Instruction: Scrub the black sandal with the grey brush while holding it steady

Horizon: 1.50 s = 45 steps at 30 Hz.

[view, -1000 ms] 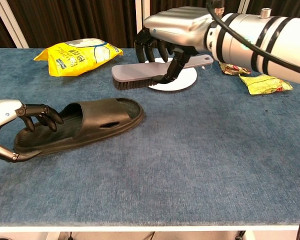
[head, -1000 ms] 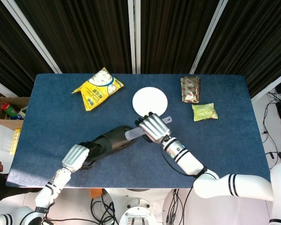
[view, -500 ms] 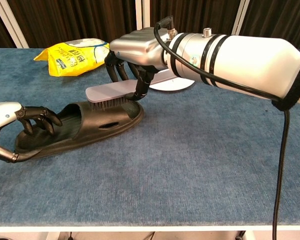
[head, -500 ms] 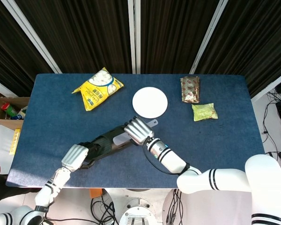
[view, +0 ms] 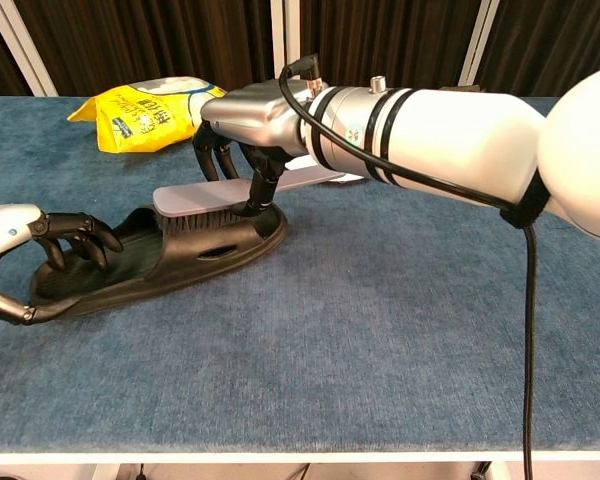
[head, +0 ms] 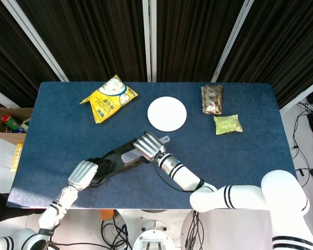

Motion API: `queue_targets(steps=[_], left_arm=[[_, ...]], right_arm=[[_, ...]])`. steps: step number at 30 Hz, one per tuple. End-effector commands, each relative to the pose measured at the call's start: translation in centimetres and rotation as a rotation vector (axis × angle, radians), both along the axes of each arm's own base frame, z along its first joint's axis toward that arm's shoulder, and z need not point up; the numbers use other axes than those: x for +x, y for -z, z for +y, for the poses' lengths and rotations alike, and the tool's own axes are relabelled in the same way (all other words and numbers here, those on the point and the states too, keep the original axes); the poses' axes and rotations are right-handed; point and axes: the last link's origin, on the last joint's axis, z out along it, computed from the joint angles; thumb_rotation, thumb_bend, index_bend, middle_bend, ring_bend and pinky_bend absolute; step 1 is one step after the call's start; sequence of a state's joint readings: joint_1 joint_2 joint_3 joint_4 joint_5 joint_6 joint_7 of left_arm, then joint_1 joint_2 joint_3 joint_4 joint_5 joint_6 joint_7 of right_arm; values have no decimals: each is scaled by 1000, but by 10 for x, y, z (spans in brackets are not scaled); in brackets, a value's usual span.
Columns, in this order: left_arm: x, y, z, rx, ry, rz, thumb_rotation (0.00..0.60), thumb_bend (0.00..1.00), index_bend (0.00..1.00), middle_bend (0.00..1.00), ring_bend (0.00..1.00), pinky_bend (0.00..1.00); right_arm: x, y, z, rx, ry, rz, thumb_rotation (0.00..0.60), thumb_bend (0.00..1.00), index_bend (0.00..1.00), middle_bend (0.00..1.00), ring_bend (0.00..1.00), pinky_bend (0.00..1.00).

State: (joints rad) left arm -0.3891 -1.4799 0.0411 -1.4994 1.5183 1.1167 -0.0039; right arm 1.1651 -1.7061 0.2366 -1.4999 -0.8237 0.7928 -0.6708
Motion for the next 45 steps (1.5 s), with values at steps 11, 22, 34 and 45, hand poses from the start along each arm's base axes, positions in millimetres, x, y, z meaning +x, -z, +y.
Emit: queue_targets(steps=[11, 22, 34, 45], left_arm=[[-5, -1, 1, -1, -12, -3, 580, 406, 265, 354, 298, 383], [-5, -3, 1, 0, -15, 3, 581, 406, 265, 354, 297, 383], [-4, 2, 2, -12, -14, 4, 581, 408, 265, 354, 298, 383], [-5, 2, 2, -17, -19, 14, 579, 409, 265, 354, 297, 383]], right_arm=[[-4, 8, -10, -52, 21, 3, 600, 521, 883, 699, 609, 453], [-8, 1, -23, -123, 54, -11, 600, 525, 897, 702, 613, 456], [-17, -15, -1, 12, 57, -68, 600, 525, 912, 704, 613, 457], [-14, -2, -3, 10, 37, -42, 600, 529, 918, 705, 613, 458]])
